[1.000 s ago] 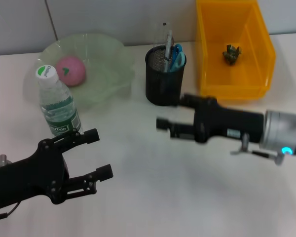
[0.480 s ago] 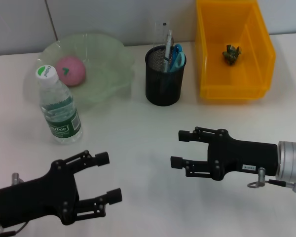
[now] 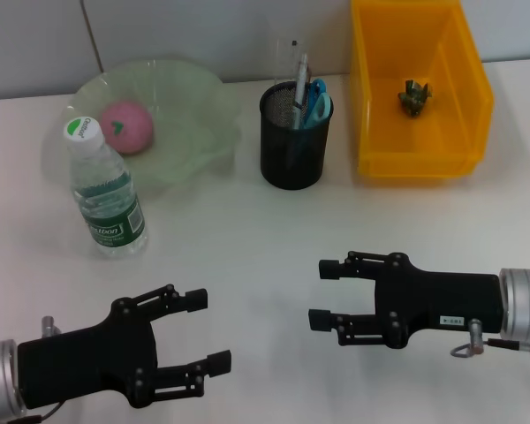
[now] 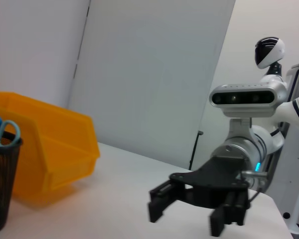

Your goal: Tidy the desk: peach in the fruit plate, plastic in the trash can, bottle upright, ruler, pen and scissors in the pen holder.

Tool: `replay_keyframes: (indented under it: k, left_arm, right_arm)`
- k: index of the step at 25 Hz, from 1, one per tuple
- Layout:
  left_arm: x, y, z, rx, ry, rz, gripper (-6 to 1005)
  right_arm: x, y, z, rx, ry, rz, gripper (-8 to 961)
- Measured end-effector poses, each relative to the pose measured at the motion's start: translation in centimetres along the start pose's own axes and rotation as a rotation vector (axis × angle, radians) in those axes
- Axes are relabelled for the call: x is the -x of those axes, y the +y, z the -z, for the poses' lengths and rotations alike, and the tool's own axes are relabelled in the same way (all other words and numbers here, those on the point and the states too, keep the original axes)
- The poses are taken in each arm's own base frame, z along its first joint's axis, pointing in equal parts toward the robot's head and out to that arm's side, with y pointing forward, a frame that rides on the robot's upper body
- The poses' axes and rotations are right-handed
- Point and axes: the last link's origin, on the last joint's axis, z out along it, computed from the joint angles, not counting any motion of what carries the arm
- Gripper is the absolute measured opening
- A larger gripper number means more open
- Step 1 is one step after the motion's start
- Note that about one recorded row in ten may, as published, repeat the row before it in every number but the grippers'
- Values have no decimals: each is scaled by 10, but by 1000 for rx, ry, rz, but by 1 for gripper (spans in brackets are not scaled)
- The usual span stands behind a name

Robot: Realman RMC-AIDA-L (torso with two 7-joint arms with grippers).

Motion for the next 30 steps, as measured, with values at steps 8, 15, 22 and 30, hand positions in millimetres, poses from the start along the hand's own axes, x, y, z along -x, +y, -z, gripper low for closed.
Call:
replay_keyframes:
  k: [8,15,22,30]
  left_arm:
    - [-1,-2,6,1,-10,-9,859]
    - [-6,-5,18,6,-22,-11,859]
    - [-15,-12,15,30,-42,1,859]
    - [-20,-15,13,48,-46,3,859]
  right_arm:
    - [2,3,5,51,27,-40,762]
    - [1,3,7,79,74,-81,762]
    - [0,3,6,81,85,-99,762]
    - [2,3,3,82,76,-92,762]
